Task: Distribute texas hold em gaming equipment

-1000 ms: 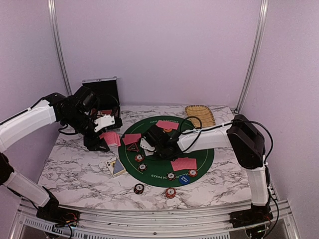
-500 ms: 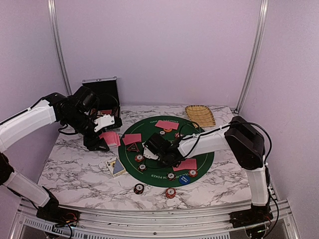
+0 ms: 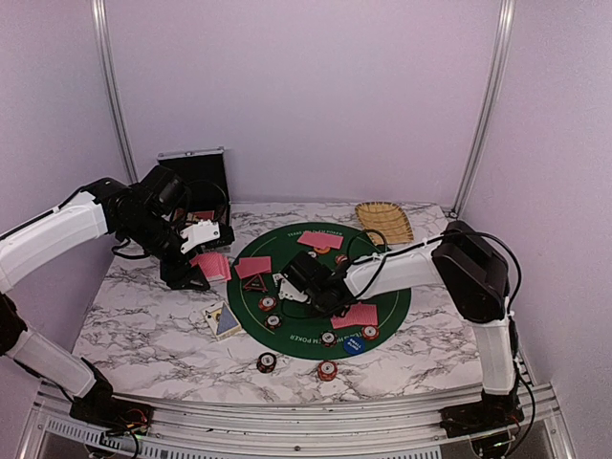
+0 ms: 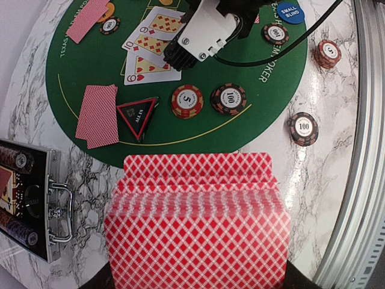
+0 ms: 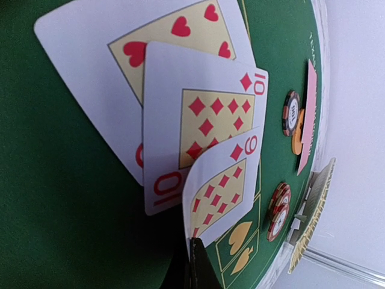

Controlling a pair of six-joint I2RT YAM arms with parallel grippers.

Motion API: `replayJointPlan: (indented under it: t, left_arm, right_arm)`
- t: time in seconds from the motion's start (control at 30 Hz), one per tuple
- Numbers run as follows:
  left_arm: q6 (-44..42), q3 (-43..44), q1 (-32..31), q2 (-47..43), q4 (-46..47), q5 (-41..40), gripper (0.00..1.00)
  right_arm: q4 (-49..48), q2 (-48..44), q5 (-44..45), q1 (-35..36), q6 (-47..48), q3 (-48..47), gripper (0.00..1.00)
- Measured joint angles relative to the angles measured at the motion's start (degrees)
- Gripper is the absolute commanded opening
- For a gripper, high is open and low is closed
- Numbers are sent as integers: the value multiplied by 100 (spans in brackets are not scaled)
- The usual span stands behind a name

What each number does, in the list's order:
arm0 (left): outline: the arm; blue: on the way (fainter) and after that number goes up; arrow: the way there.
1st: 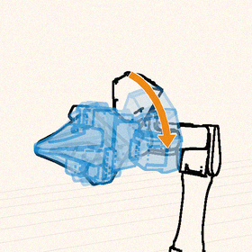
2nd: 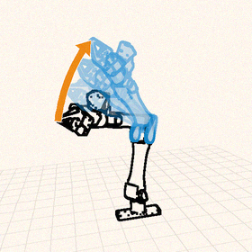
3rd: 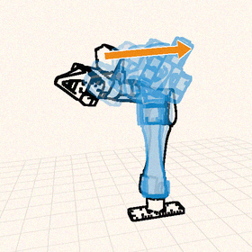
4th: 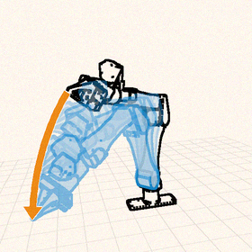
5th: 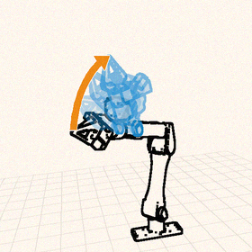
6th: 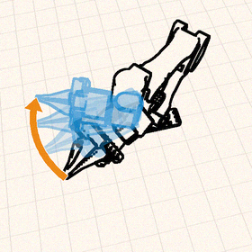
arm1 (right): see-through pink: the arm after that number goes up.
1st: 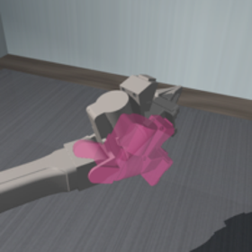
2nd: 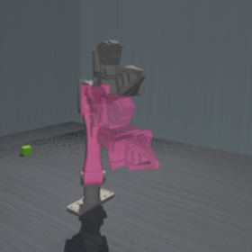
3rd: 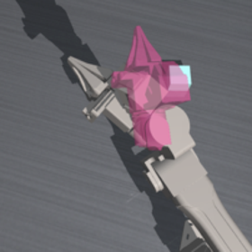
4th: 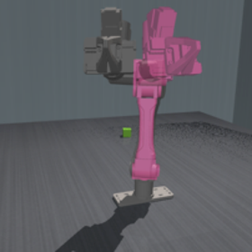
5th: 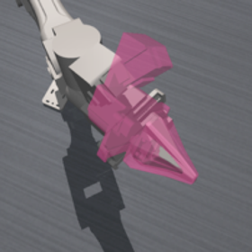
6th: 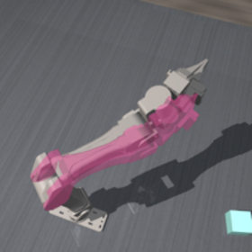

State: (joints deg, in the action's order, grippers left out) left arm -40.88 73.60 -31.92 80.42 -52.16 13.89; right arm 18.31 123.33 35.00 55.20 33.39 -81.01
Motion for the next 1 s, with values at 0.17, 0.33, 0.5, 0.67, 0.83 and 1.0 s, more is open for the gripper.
replayJointPlan:
  t: [0.17,0.33,0.5,0.67,0.83,1.0]
  left_arm:
    - [-2,0,0,0,0,-2,0]
    - [-2,0,0,0,-2,-2,0]
    - [-2,-2,0,0,0,-2,0]
    - [-4,-13,2,0,0,-2,0]
    - [-4,-13,2,0,0,-2,0]
    - [-4,-13,2,0,0,-2,0]
  right_arm:
    - [79,0,-7,-90,-79,-4,0]
    - [107,-2,-68,-87,-120,-7,2]
    - [109,-4,-151,-83,-157,-7,3]
    - [125,-46,-249,-68,-184,-7,17]
    - [184,-127,-341,-57,-232,-28,34]
    - [363,-282,-590,-57,-380,-59,48]
